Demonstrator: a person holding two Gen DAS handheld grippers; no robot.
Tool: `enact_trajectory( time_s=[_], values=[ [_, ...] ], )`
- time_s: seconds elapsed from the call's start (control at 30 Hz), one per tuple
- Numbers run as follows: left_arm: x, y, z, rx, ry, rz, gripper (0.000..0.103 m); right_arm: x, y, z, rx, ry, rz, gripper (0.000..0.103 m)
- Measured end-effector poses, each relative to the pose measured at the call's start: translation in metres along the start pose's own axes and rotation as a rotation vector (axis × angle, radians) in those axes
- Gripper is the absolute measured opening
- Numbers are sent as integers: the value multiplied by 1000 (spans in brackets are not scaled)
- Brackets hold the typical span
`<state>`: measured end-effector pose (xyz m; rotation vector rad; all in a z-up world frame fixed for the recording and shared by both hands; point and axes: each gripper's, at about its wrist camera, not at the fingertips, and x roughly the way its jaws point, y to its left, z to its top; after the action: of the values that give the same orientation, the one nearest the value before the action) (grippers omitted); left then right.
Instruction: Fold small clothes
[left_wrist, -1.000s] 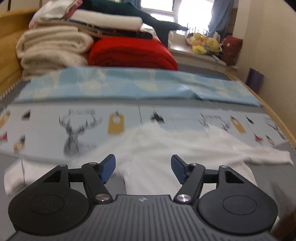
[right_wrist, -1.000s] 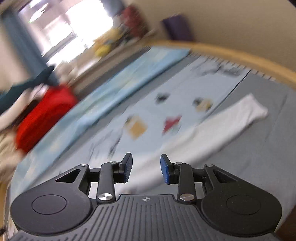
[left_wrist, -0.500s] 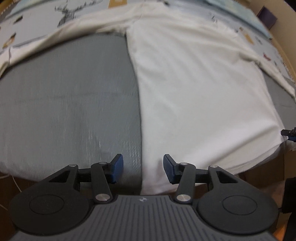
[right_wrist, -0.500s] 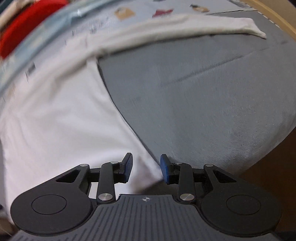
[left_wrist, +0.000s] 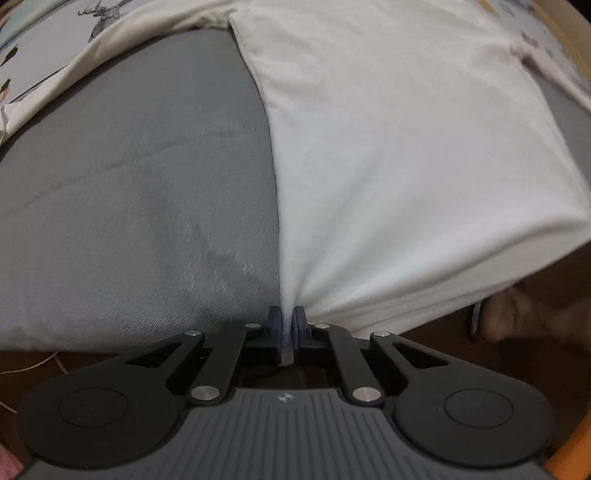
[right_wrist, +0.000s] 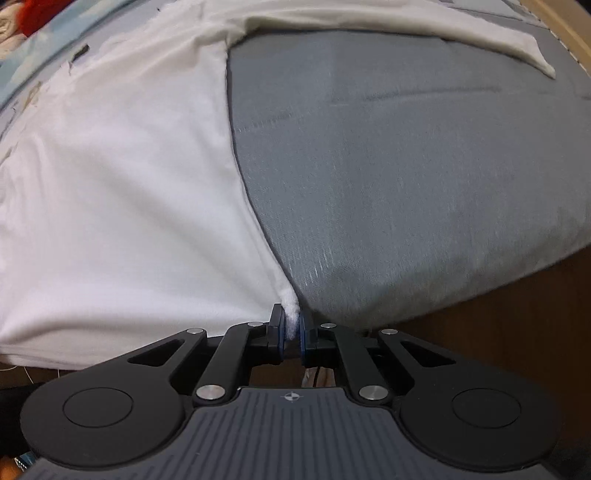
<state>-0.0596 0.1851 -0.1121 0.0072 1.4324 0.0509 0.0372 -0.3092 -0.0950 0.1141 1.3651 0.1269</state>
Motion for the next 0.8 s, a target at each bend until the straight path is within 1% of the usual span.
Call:
enact_trajectory(
  time_s=[0.03, 0.07, 0.13, 0.17, 0.2, 0.23, 0.27, 0.3, 0.33, 0.37, 0.4, 0.43, 0.47, 0.5, 0.53, 0.57, 0.6, 0.63, 0.67, 0.7, 0.73, 0.77, 0.8],
  values=[
    [2, -3, -3, 27, 18, 21, 4, 1, -1, 0, 3, 8, 6, 7],
    [6, -7, -2, 44, 31, 27, 4, 3, 0, -1, -5, 27, 3, 7],
    [5, -10, -1, 61, 27, -2, 5, 5, 3, -2, -60, 56, -21, 7],
    [2, -9, 1, 51, 8, -14, 6, 4, 6, -2, -82, 56, -39, 7],
    [-3, -8, 3, 35, -26, -17, 6, 4, 10, 2, -94, 53, -54, 7],
    [-9, -5, 6, 23, -66, -24, 9, 3, 10, 3, -100, 43, -75, 7],
    [-17, -3, 8, 9, -109, -44, 11, 0, 11, 5, -96, 21, -113, 9],
    [-23, -2, 10, -7, -146, -76, 16, -5, 11, 7, -90, -15, -152, 9],
    [-26, -3, 10, -16, -165, -100, 16, -11, 11, 8, -90, -61, -182, 10],
    [-26, -5, 11, -15, -172, -119, 16, -17, 11, 8, -94, -103, -182, 15],
    [-23, -8, 12, -3, -163, -131, 16, -24, 13, 10, -94, -145, -156, 16],
    [-16, -13, 13, 8, -148, -129, 16, -30, 14, 10, -89, -181, -103, 19],
    [-9, -15, 12, 23, -121, -118, 17, -31, 16, 12, -82, -198, -48, 23],
    [1, -12, 16, 38, -78, -97, 18, -28, 18, 13, -76, -192, 5, 25],
    [10, -16, 15, 53, -34, -70, 17, -21, 21, 14, -70, -159, 39, 29],
    [15, -17, 13, 68, -10, -59, 17, -12, 24, 14, -70, -112, 44, 34],
    [15, -18, 14, 80, -10, -57, 18, 0, 27, 13, -90, -43, 22, 35],
    [13, -18, 16, 74, -13, -65, 20, 11, 32, 10, -129, 13, -20, 35],
    [9, -15, 18, 50, -26, -79, 22, 12, 39, 9, -172, 1, -43, 36],
    [3, -11, 20, 22, -55, -90, 28, 9, 45, 11, -193, -3, -58, 36],
    [-4, -9, 21, 5, -91, -92, 34, 3, 47, 12, -197, -26, -56, 36],
    [-12, -6, 25, -15, -135, -92, 36, -4, 49, 14, -188, -61, -52, 36],
    [-24, 2, 28, -52, -197, -83, 36, -15, 50, 18, -178, -108, -42, 36]
  ],
)
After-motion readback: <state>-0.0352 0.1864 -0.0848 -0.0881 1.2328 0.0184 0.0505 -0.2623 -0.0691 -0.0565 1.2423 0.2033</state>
